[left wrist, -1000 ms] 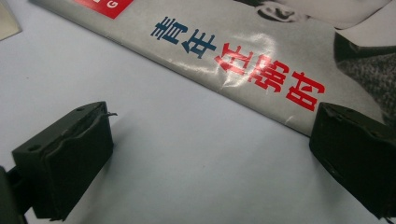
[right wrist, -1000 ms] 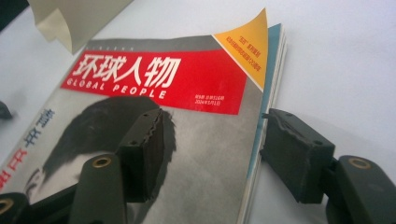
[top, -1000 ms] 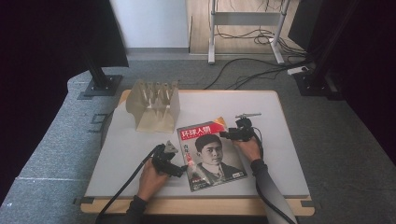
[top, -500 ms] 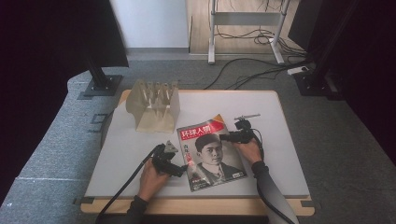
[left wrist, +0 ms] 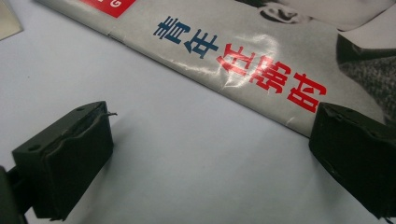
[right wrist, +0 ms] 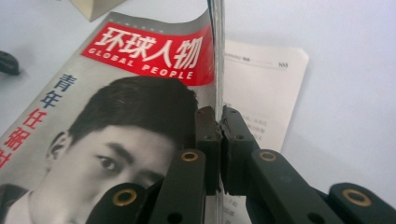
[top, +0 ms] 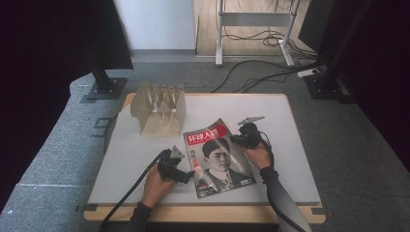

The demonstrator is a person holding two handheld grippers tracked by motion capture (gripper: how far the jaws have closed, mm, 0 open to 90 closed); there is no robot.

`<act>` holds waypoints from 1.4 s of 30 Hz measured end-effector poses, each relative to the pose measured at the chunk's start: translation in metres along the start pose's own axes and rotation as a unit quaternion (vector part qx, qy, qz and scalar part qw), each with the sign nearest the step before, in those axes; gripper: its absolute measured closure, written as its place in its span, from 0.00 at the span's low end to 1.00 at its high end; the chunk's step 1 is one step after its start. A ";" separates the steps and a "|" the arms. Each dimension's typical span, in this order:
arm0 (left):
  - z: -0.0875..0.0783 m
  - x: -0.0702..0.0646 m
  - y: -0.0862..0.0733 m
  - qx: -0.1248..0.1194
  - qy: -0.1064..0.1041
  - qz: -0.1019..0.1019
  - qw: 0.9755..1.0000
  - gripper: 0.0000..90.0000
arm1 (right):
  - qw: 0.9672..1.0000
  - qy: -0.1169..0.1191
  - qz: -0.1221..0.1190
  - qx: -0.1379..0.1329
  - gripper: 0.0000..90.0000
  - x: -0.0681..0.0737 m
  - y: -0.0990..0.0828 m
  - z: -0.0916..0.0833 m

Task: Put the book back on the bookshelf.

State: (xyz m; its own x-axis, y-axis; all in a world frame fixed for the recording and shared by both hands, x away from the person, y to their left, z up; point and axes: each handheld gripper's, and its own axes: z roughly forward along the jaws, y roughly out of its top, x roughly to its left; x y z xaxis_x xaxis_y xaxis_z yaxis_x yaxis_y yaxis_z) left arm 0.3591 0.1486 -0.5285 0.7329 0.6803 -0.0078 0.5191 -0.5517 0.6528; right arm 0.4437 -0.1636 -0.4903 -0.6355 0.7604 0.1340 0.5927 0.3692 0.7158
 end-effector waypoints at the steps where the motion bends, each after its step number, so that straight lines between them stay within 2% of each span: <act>1: 0.000 0.000 0.000 0.000 0.000 0.000 1.000 0.00 | 1.000 -0.002 -0.006 -0.002 0.96 0.003 0.002 -0.002; 4: 0.000 0.000 0.000 0.000 -0.001 -0.001 1.000 0.00 | 1.000 -0.009 -0.027 -0.007 0.96 0.013 0.006 -0.010; 6: 0.000 0.000 0.000 0.000 -0.001 -0.001 1.000 0.00 | 0.998 -0.020 -0.050 -0.009 0.96 0.023 0.010 -0.018; 7: 0.000 0.000 0.000 0.001 -0.001 0.000 1.000 0.00 | 0.998 -0.020 -0.050 -0.009 0.96 0.023 0.010 -0.018; 14: -0.002 0.003 0.001 0.006 -0.008 0.004 1.000 0.01 | 0.995 -0.033 -0.092 -0.020 0.96 0.044 0.017 -0.033; 16: -0.003 0.004 0.002 0.004 -0.010 -0.004 1.000 0.03 | 0.994 -0.034 -0.104 -0.027 0.96 0.051 0.019 -0.039; 19: -0.007 0.007 0.003 -0.009 -0.037 -0.019 0.999 0.05 | 0.993 -0.034 -0.110 -0.029 0.96 0.055 0.021 -0.043; 21: -0.010 0.009 0.007 -0.019 -0.048 -0.023 0.998 0.07 | 0.992 -0.034 -0.118 -0.034 0.96 0.059 0.023 -0.046; 23: -0.010 0.009 0.011 -0.019 -0.057 -0.017 0.998 0.08 | 0.991 -0.033 -0.123 -0.040 0.96 0.063 0.025 -0.050; 26: -0.008 0.007 0.019 -0.011 -0.059 -0.005 0.998 0.09 | 0.990 -0.034 -0.132 -0.047 0.96 0.070 0.029 -0.057; 32: -0.002 0.009 0.027 -0.017 -0.087 -0.013 0.996 0.12 | 0.987 -0.036 -0.143 -0.062 0.96 0.079 0.034 -0.073; 35: 0.001 0.009 0.030 -0.007 -0.084 -0.004 0.996 0.13 | 0.986 -0.033 -0.149 -0.071 0.96 0.080 0.035 -0.081; 38: 0.003 0.009 0.035 -0.005 -0.091 0.000 0.996 0.14 | 0.985 -0.028 -0.152 -0.078 0.96 0.082 0.035 -0.088; 40: 0.004 0.011 0.038 -0.007 -0.100 -0.001 0.995 0.16 | 0.984 -0.027 -0.156 -0.084 0.96 0.083 0.035 -0.093; 42: 0.007 0.013 0.042 -0.001 -0.123 0.002 0.992 0.16 | 0.983 -0.024 -0.160 -0.091 0.96 0.083 0.035 -0.100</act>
State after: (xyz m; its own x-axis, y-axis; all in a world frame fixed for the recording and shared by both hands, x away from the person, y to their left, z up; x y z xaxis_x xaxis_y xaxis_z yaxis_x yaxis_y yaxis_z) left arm 0.3937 0.1310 -0.5067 0.8198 0.5404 -0.1896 0.5155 -0.5521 0.6553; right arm 0.3622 -0.1403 -0.3858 -0.7484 0.6465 -0.1481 0.2650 0.4962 0.8268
